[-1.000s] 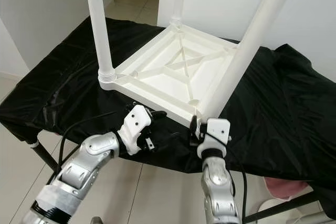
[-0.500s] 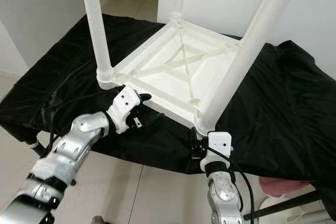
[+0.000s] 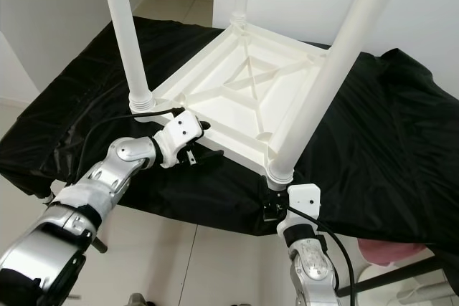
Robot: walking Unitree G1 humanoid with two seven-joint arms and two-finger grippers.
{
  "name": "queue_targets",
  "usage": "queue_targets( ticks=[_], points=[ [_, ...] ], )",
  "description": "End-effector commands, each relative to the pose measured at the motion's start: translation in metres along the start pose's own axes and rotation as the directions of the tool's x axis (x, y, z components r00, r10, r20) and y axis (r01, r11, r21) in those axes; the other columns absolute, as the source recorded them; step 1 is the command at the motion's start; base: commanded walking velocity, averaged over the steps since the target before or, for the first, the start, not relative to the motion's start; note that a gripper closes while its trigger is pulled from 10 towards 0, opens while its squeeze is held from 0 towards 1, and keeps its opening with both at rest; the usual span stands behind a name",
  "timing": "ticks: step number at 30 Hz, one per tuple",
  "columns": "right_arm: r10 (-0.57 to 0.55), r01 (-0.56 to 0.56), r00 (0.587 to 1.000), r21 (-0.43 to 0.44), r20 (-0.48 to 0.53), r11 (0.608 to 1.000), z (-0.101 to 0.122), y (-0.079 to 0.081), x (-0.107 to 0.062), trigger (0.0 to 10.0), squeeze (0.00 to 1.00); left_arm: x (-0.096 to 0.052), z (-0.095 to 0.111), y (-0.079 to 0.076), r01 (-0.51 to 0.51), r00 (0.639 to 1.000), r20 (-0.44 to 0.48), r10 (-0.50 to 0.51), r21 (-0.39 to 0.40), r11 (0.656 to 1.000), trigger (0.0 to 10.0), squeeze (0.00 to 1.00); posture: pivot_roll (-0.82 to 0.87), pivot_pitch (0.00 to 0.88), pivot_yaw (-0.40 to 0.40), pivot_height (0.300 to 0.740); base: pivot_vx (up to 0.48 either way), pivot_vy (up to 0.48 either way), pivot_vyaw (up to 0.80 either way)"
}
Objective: Building children table
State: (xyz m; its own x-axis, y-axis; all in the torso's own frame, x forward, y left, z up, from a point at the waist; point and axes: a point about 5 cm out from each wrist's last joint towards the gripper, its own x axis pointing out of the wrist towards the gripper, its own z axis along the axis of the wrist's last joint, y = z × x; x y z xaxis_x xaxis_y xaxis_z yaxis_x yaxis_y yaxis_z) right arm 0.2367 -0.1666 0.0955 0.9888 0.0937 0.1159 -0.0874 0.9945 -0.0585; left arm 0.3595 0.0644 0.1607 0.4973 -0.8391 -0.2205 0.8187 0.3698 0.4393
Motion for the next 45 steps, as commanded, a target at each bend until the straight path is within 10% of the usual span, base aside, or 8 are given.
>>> queue_targets(
  ticks=[1, 15, 30, 42, 43, 44, 45],
  points=[
    [0.044, -0.044, 0.999, 0.016, 0.001, 0.999, -0.001, 0.008, 0.003, 10.0, 0.00, 0.002, -0.002, -0.003, 0.055, 0.998, -0.020, -0.055, 0.019, 0.998, 10.0, 0.00, -0.02, 0.099, -0.012, 0.740, 0.000, 0.000, 0.00],
    [0.086, -0.087, 0.996, 0.047, 0.029, 0.995, 0.007, 0.023, 0.007, 10.0, 0.00, 0.002, -0.004, 0.024, 0.008, 0.988, -0.153, -0.003, 0.033, 0.999, 10.0, 0.00, -0.05, 0.150, 0.013, 0.740, 0.000, 0.000, 0.00],
    [0.071, -0.074, 0.997, 0.088, 0.039, 0.993, 0.009, 0.022, -0.036, 10.0, 0.00, -0.003, -0.006, 0.034, 0.048, 0.966, -0.257, -0.028, 0.072, 0.996, 10.0, 0.00, -0.10, 0.236, 0.063, 0.740, 0.000, 0.000, 0.00],
    [0.073, -0.074, 0.997, 0.075, 0.018, 0.994, 0.007, 0.027, -0.035, 10.0, 0.00, -0.009, -0.006, 0.040, 0.099, 0.943, -0.317, -0.106, -0.037, 0.994, 10.0, 0.00, -0.09, 0.246, 0.081, 0.740, 0.000, 0.000, 0.00],
    [0.074, -0.075, 0.997, 0.074, 0.017, 0.994, 0.007, 0.027, -0.035, 10.0, 0.00, -0.010, -0.006, 0.039, 0.126, 0.935, -0.327, -0.136, -0.051, 0.991, 7.0, 0.00, -0.09, 0.248, 0.085, 0.740, 0.000, 0.000, 0.00],
    [0.074, -0.075, 0.997, 0.074, 0.017, 0.994, 0.007, 0.027, -0.035, 10.0, 0.00, -0.010, -0.006, 0.039, 0.126, 0.935, -0.327, -0.136, -0.051, 0.991, 7.0, 0.00, -0.09, 0.248, 0.085, 0.740, 0.000, 0.000, 0.00],
    [0.074, -0.075, 0.997, 0.074, 0.016, 0.994, 0.007, 0.027, -0.035, 10.0, 0.00, -0.010, -0.007, 0.039, 0.147, 0.928, -0.337, -0.159, -0.059, 0.987, 4.5, 0.00, -0.09, 0.249, 0.087, 0.740, 0.000, 0.000, 0.00]
  ],
)
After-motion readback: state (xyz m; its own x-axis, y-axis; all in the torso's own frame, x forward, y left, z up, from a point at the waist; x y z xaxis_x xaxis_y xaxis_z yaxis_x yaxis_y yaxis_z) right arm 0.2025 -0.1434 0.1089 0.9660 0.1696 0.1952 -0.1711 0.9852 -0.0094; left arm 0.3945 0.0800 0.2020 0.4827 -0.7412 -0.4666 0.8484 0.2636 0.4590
